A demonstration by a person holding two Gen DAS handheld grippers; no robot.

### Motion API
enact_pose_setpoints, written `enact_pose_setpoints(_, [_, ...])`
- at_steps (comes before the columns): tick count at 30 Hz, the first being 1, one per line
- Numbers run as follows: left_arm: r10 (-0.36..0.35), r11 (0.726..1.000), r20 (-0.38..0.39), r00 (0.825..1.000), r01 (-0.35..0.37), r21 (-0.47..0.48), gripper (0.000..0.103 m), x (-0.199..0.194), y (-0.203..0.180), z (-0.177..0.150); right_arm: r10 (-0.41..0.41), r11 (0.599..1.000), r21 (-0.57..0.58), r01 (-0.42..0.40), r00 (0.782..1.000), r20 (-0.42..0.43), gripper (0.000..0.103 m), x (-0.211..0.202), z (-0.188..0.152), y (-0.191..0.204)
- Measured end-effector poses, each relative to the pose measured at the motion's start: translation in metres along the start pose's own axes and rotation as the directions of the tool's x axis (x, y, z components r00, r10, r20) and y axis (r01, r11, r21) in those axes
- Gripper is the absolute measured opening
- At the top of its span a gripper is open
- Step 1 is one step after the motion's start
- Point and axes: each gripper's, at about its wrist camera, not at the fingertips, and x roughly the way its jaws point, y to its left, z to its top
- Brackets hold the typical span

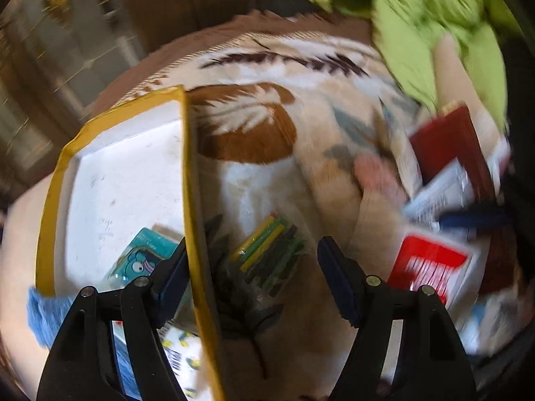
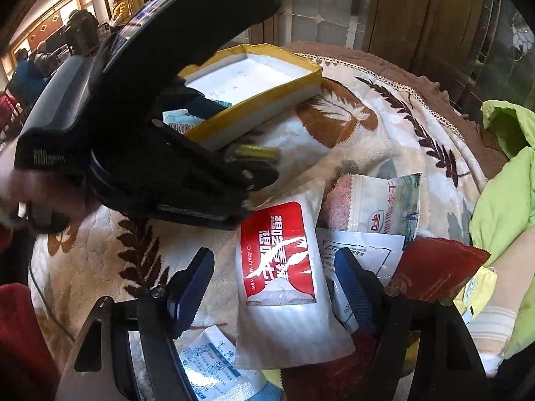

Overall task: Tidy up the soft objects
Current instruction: 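Grasp the red-and-white packet with the right tool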

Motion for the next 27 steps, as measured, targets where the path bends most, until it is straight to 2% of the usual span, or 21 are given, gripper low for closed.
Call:
enact_pose_setpoints(2, [-0.010, 0.997, -0.036, 0.999, 0.012, 0.072, 0.074, 0.006, -0.001, -0.001, 0.004, 1.000, -0.003, -0.004, 1.000, -0.001, 0.076, 0.004, 0.000, -0.002])
enact_pose_setpoints(5, [0.034, 0.988, -0.063, 0.997, -0.024, 0.154, 0.078, 0.015, -0.009, 0.000, 0.003, 1.000, -0.008, -0.003, 1.000, -0.004, 0.072, 0.010, 0.000, -0.002])
enact_pose_setpoints(6, [0.041, 0.985, -0.061, 0.997, -0.031, 0.169, 0.079, 0.018, -0.012, 0.000, 0.005, 1.000, -0.008, -0.005, 1.000, -0.005, 0.058, 0.011, -0.001, -0.001])
enact_pose_setpoints(7, [0.041, 0.985, -0.059, 0.997, -0.030, 0.168, 0.080, 0.019, -0.012, 0.000, -0.002, 1.000, -0.008, 0.002, 1.000, -0.010, 0.049, 0.013, -0.001, -0.001])
enact_pose_setpoints(11, [-0.039, 0.996, -0.072, 0.997, 0.044, 0.078, 0.078, 0.024, 0.002, 0.002, 0.032, 0.996, 0.077, -0.033, 0.999, 0.008, 0.043, 0.012, -0.004, -0.012])
enact_pose_setpoints(13, [-0.014, 0.997, -0.067, 0.998, 0.019, 0.076, 0.066, 0.021, 0.004, 0.001, 0.038, 0.994, 0.100, -0.040, 0.999, 0.018, 0.042, 0.008, -0.005, -0.014])
enact_pose_setpoints(14, [0.004, 0.997, -0.065, 0.998, 0.001, 0.071, 0.053, 0.020, 0.006, 0.000, 0.036, 0.993, 0.109, -0.038, 0.999, 0.024, 0.041, 0.005, -0.006, -0.013])
enact_pose_setpoints(15, [0.004, 0.999, -0.060, 0.998, -0.001, 0.052, 0.033, 0.018, 0.010, -0.001, 0.034, 0.992, 0.121, -0.038, 0.999, 0.034, 0.041, 0.001, -0.007, -0.013])
enact_pose_setpoints(17, [-0.031, 0.999, -0.052, 0.998, 0.029, -0.023, 0.015, 0.012, 0.026, -0.004, 0.052, 0.985, 0.158, -0.061, 0.997, 0.058, 0.041, -0.009, -0.010, -0.013])
enact_pose_setpoints(18, [-0.072, 0.996, -0.039, 0.997, 0.070, -0.059, 0.015, 0.007, 0.033, -0.006, 0.062, 0.982, 0.176, -0.073, 0.996, 0.069, 0.041, -0.013, -0.010, -0.013])
enact_pose_setpoints(19, [-0.081, 0.994, -0.028, 0.996, 0.079, -0.069, 0.015, 0.004, 0.035, -0.010, 0.073, 0.977, 0.193, -0.087, 0.994, 0.080, 0.041, -0.018, -0.011, -0.014])
enact_pose_setpoints(23, [-0.036, 0.999, 0.034, 0.999, 0.037, -0.031, 0.015, -0.013, 0.024, -0.019, 0.102, 0.956, 0.265, -0.128, 0.989, 0.108, 0.041, -0.030, -0.017, -0.017])
enact_pose_setpoints(27, [-0.091, 0.993, 0.102, 0.991, 0.098, -0.060, 0.015, -0.028, 0.025, -0.022, 0.113, 0.934, 0.321, -0.155, 0.983, 0.146, 0.041, -0.043, -0.022, -0.020])
